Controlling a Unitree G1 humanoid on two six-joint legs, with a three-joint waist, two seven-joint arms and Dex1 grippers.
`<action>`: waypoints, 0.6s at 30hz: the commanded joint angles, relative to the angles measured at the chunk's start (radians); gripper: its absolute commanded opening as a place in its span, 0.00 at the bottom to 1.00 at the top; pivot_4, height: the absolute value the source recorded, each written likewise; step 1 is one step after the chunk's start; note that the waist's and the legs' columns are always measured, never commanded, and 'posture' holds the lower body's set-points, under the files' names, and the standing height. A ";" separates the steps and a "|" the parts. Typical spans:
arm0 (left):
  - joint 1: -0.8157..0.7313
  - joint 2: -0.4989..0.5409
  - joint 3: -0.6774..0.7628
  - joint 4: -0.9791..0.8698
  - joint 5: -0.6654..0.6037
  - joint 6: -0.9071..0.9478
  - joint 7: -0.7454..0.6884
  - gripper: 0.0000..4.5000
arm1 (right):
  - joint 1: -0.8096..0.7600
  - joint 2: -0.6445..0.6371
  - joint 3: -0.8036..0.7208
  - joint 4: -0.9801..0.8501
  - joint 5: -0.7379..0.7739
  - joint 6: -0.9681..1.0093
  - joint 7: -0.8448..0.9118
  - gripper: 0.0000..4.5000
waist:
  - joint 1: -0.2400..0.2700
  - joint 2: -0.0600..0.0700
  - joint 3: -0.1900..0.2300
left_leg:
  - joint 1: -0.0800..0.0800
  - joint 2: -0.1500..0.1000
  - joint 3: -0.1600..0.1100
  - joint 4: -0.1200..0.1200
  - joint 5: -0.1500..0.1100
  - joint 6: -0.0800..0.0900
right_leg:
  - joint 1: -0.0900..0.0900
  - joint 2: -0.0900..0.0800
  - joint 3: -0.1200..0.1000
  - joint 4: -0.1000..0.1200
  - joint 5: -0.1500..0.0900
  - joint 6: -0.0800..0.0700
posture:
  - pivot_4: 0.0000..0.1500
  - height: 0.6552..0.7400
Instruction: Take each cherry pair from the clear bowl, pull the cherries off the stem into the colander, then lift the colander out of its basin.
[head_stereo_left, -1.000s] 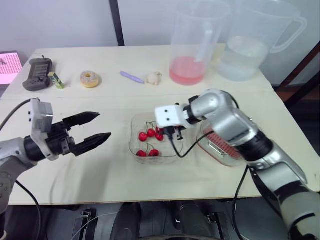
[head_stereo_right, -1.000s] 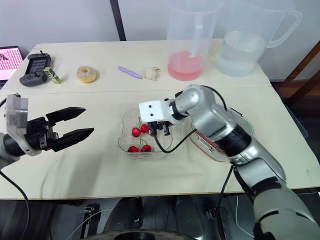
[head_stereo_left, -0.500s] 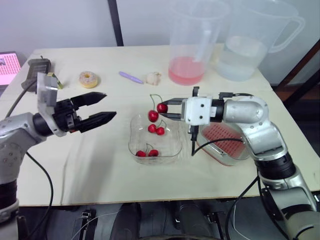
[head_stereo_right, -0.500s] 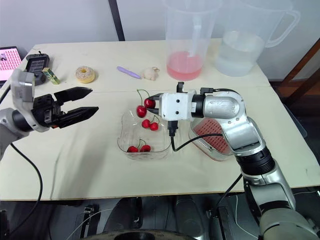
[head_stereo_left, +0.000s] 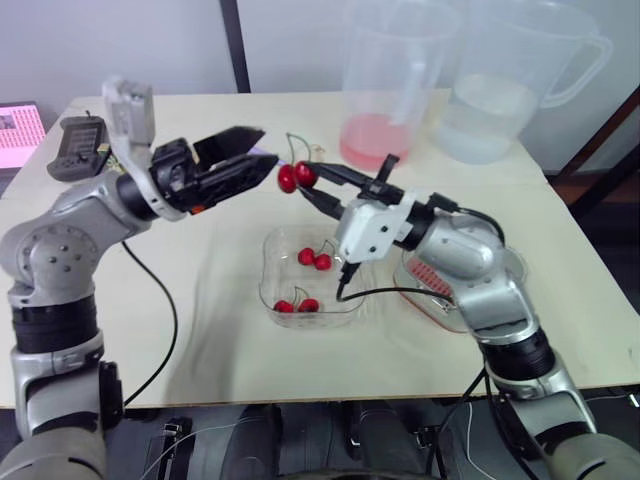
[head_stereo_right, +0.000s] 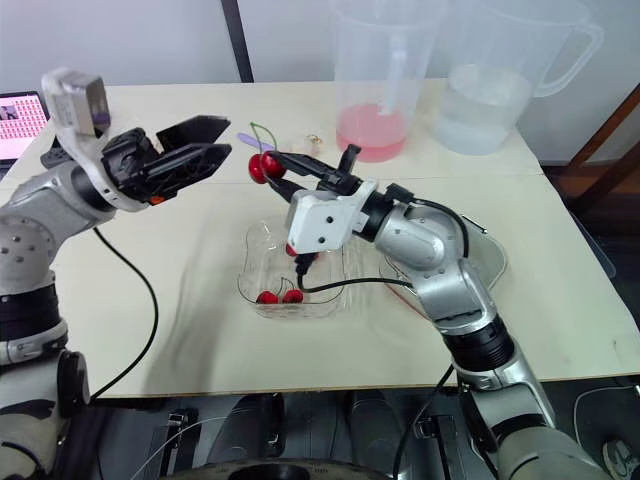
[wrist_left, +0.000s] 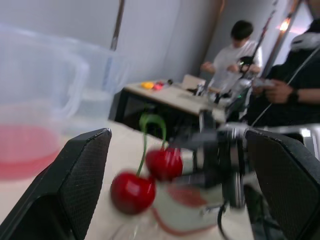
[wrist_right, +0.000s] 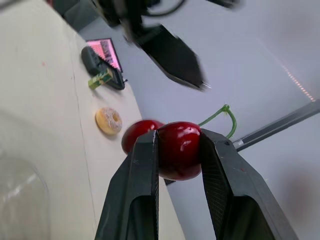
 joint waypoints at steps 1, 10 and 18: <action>-0.057 -0.016 0.017 0.014 -0.038 0.018 0.033 1.00 | -0.023 0.011 -0.013 -0.024 -0.016 -0.052 -0.041 0.26 | -0.001 0.000 0.000 | 0.000 0.000 0.000 0.000 0.000 0.000 | 0.000 0.000 0.000 0.000 0.000 0.000 | 1.00 1.00; -0.137 -0.049 0.013 0.059 -0.066 0.063 0.053 1.00 | -0.045 0.022 -0.003 0.008 -0.042 -0.121 -0.070 0.26 | -0.001 0.000 0.000 | 0.000 0.000 -0.001 0.001 0.000 0.000 | 0.001 0.000 -0.001 0.000 0.000 0.000 | 1.00 1.00; -0.148 -0.067 0.010 0.092 -0.074 0.079 0.035 0.50 | -0.053 0.029 -0.005 0.027 -0.052 -0.148 -0.081 0.25 | -0.001 0.000 0.000 | 0.000 0.000 -0.001 0.001 0.000 0.000 | 0.001 0.000 -0.001 0.000 0.000 0.000 | 1.00 1.00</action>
